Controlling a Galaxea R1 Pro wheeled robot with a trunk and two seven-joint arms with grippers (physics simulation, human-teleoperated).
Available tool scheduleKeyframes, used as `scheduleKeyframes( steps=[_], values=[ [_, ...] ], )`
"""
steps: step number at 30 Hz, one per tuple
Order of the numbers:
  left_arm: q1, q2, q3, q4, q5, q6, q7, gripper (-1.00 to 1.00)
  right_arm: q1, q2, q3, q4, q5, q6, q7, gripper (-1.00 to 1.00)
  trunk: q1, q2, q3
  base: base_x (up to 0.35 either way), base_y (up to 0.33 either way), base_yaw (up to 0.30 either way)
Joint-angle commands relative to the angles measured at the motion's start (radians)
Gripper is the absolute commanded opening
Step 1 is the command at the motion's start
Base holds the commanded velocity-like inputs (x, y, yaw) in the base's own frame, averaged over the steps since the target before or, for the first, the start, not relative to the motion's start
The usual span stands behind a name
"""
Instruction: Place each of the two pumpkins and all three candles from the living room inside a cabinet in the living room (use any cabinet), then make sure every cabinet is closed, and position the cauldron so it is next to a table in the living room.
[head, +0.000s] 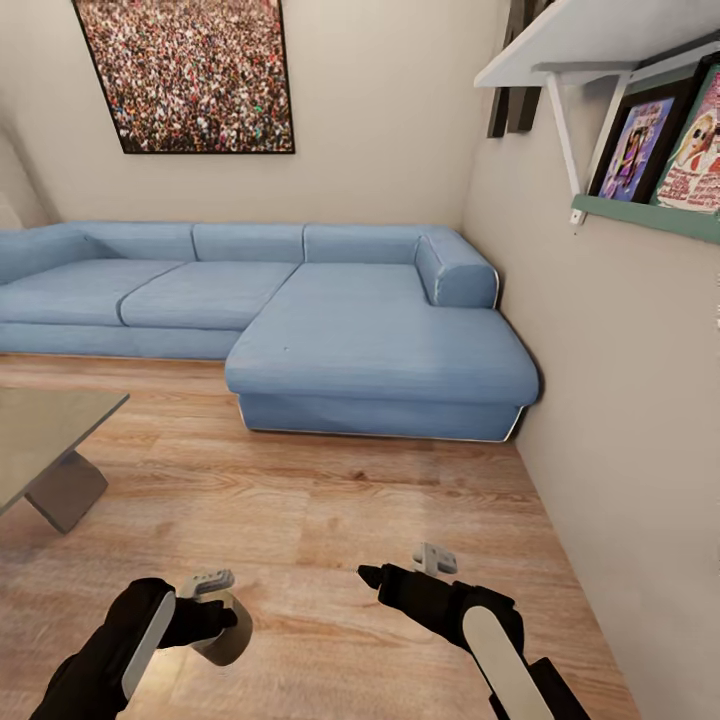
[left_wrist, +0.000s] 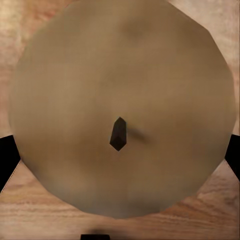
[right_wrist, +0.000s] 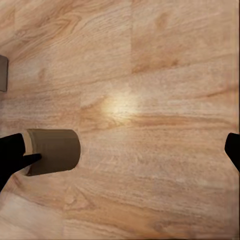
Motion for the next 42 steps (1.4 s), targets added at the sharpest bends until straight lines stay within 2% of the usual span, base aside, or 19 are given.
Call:
scheduleKeyframes(
  steps=[1,2,4,8,9,10,16,24,35,42],
  values=[
    [0.0,0.0,0.0,-0.001,0.001,0.0,0.001,-1.0,0.0,0.002,0.001,0.0,-0.001,0.001,-0.044,1.0,0.0,0.0,0.004,0.0,0.0,0.0],
    [0.001,0.0,0.0,-0.002,0.001,0.001,0.001,-1.0,0.0,0.008,0.001,-0.002,-0.002,0.001,-0.096,1.0,-0.001,0.001,0.008,0.0,0.0,0.0],
    [0.001,-0.001,0.0,-0.005,0.001,0.001,0.004,-1.0,0.0,0.044,0.002,-0.01,-0.003,0.009,-0.241,1.0,-0.002,0.001,0.016,0.0,0.0,0.0],
    [0.001,-0.001,0.001,-0.008,0.001,0.002,0.006,-1.0,-0.001,0.134,0.004,-0.014,-0.003,0.044,-0.456,1.0,-0.004,0.002,0.031,0.0,0.0,0.0],
    [0.001,-0.002,0.0,-0.009,0.001,0.002,0.006,-1.0,-0.002,0.16,0.03,-0.015,-0.002,0.065,-0.561,1.0,-0.004,0.002,0.035,0.0,0.0,0.0],
    [0.001,-0.001,0.001,-0.009,0.001,0.002,0.006,-1.0,-0.002,0.16,0.047,-0.015,-0.001,0.068,-0.586,1.0,-0.004,0.002,0.039,0.0,0.0,0.0],
    [0.001,0.0,0.002,-0.009,0.001,0.002,0.006,-1.0,-0.003,0.16,0.073,-0.015,-0.001,0.073,-0.611,1.0,-0.007,0.004,0.062,0.0,0.0,0.0],
    [0.001,0.0,0.003,-0.009,0.001,0.002,0.006,-1.0,-0.003,0.16,0.076,-0.014,-0.001,0.074,-0.612,1.0,-0.011,0.006,0.093,-0.032,0.0,0.0],
    [0.001,0.0,0.008,-0.009,0.001,0.002,0.006,-1.0,-0.006,0.16,0.074,-0.012,-0.002,0.074,-0.612,1.0,-0.016,0.009,0.127,-0.221,0.0,0.0],
    [0.001,0.0,0.009,-0.009,0.001,0.002,0.005,-1.0,-0.009,0.16,0.073,-0.004,-0.006,0.074,-0.611,1.0,-0.043,0.058,0.137,-0.022,0.0,0.022]
  ],
)
